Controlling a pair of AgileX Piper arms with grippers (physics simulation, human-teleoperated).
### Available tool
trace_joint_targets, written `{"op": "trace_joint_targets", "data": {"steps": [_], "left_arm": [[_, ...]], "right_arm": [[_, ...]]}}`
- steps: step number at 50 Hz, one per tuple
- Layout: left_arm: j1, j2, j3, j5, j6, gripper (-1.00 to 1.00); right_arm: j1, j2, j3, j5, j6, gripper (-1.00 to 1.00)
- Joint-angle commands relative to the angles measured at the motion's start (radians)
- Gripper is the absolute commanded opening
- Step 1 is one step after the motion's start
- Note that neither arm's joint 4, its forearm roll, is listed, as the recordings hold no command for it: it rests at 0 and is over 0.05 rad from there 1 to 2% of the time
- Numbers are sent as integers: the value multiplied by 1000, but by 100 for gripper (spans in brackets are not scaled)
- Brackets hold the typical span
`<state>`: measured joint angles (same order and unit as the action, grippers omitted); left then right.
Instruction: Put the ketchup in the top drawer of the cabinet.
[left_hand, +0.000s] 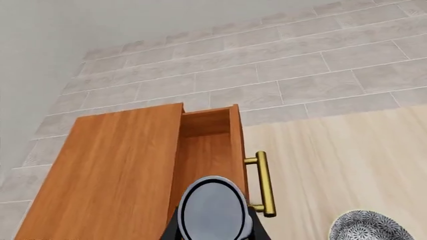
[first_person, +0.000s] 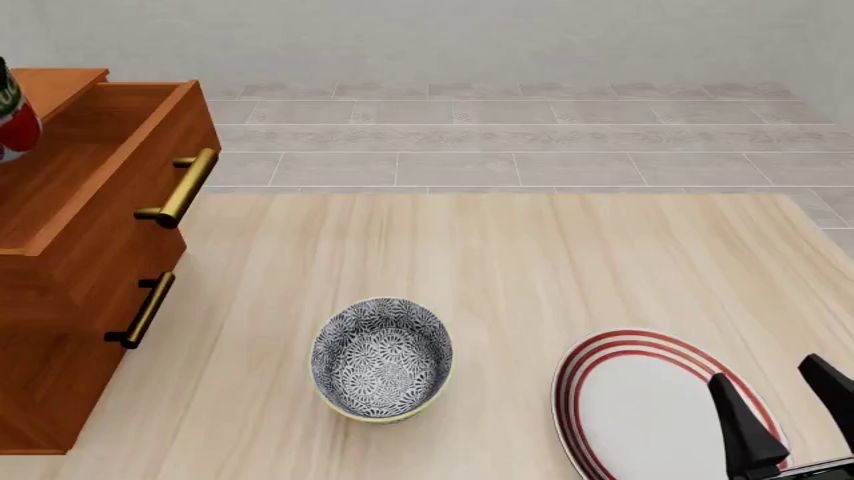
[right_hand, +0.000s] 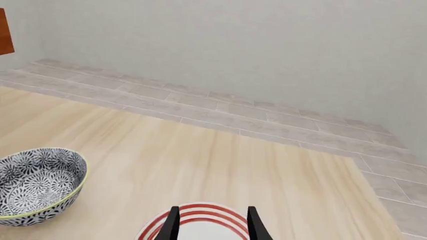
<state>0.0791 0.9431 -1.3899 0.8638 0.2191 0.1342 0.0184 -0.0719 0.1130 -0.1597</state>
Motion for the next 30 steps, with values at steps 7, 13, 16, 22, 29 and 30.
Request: {"op": "trace_joint_targets", "data": {"steps": [7,13,16,22,29,30], "left_arm": [[34,29,12,-20,2,-100],[49,43,20,-33,-2,-100],[57,51,21,-40,2,-100],[71,60,50,-58,13,-100],[83,71,80,-79,13,-100],[81,74,78,-76,8,-100]], "right_arm": [[2,4,5,-6,-1,100],[2,7,8,-11,-1,100],[3,9,10,-13,-1,100],[3,12,8,-13,-2,100],[7,20,20,-32,-3,100],[7,21,20,-31,-4,100]]}}
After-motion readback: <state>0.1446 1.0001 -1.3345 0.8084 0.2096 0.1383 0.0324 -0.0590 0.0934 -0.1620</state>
